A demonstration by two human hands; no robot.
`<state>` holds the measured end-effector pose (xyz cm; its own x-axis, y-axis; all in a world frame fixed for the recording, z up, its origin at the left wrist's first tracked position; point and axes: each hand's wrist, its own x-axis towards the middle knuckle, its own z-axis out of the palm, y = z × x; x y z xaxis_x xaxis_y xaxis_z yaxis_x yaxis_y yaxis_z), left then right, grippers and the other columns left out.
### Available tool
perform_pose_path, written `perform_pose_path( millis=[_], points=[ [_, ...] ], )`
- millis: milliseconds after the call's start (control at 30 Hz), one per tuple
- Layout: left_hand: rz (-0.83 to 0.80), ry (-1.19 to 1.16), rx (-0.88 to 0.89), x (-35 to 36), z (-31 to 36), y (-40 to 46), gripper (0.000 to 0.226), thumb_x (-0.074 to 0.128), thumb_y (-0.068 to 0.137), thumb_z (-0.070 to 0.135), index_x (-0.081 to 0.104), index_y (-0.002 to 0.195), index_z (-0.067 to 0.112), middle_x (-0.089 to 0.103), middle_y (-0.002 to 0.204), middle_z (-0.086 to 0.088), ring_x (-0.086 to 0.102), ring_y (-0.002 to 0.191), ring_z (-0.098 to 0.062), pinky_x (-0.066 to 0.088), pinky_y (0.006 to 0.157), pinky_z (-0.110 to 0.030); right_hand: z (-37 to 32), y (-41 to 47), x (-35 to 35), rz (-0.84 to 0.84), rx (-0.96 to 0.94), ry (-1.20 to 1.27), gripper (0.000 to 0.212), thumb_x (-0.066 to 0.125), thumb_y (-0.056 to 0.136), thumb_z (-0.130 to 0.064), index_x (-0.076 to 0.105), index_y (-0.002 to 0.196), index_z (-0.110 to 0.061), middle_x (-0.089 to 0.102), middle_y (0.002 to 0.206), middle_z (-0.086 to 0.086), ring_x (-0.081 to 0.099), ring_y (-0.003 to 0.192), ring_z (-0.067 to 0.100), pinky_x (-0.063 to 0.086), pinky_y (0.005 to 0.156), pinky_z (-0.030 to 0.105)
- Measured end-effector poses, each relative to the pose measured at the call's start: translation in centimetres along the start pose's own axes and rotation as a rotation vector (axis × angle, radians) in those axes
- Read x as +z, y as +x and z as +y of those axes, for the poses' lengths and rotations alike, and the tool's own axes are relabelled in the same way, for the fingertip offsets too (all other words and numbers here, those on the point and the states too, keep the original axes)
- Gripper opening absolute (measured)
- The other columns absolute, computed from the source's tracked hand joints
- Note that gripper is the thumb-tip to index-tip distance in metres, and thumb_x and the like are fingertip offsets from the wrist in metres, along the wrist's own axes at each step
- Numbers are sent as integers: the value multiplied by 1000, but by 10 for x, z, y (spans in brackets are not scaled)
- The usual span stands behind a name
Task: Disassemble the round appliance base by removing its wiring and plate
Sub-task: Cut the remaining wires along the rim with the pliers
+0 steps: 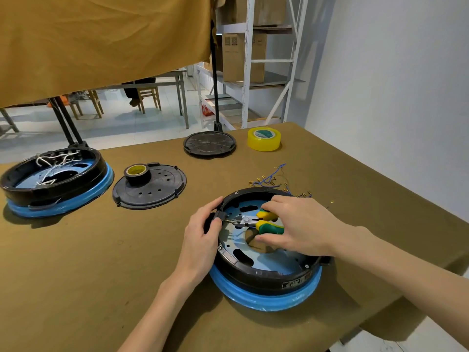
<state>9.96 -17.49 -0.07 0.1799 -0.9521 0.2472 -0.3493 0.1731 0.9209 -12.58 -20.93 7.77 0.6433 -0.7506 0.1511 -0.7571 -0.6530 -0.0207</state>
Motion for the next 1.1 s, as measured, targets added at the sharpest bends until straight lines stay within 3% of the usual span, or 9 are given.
perform_pose_path(
  millis=[133,267,533,633,733,867,933,1067,1100],
  points=[
    [14,21,22,1,0,-2,39,44,109,20,55,144,34,58,136,23,46,133,2,39,114,-33,-4,5,-1,-5,-16,-66,69,46,89,-77,57,131,-24,60,112,-9,59,99,13,50,78,31],
    [5,48,23,0,1,-2,38,45,109,22,54,142,40,54,128,35,43,127,13,34,103,-16,-5,9,-3,-11,-22,-91,67,45,88,-79,59,128,-27,61,107,-11,59,94,11,42,69,27],
    [2,25,7,-1,0,0,40,46,107,20,55,143,36,57,133,24,45,132,4,38,111,-28,1,10,-2,-74,28,36,66,46,85,-83,65,118,-30,64,101,-12,52,87,9,45,73,30],
    [-17,46,-13,-3,0,-1,41,46,107,23,53,143,42,56,138,19,42,132,7,37,111,-28,2,9,-1,-122,47,214,61,48,83,-84,69,94,-27,68,84,-3,59,75,14,52,69,39],
    [-58,70,-6,-6,0,-1,42,46,107,26,52,144,45,55,140,19,39,131,12,36,111,-26,2,8,-1,-139,53,327,56,54,86,-78,64,78,-23,62,71,4,52,64,20,46,63,41],
    [-44,85,25,-9,1,-1,38,49,106,22,59,139,39,59,137,16,45,133,4,42,114,-36,-3,-1,4,-4,-35,-83,60,39,91,-77,61,112,-25,57,94,-8,57,85,16,48,72,32],
    [-37,94,44,-9,1,0,37,49,106,21,62,138,36,61,136,17,45,132,5,42,113,-35,-5,-3,8,35,-54,-142,62,40,93,-74,59,120,-22,60,102,-6,59,91,17,47,74,31],
    [-41,100,53,-9,1,-1,37,48,107,19,62,137,36,61,134,20,44,131,8,41,111,-29,-4,1,-2,-156,144,407,57,59,88,-72,72,94,-17,71,84,4,55,66,17,46,67,37],
    [-40,102,55,-9,2,0,37,49,107,19,62,137,35,61,134,20,45,131,8,41,111,-29,-3,1,-3,-150,128,368,58,58,88,-72,72,95,-17,71,86,4,56,66,15,48,69,38]
  ],
)
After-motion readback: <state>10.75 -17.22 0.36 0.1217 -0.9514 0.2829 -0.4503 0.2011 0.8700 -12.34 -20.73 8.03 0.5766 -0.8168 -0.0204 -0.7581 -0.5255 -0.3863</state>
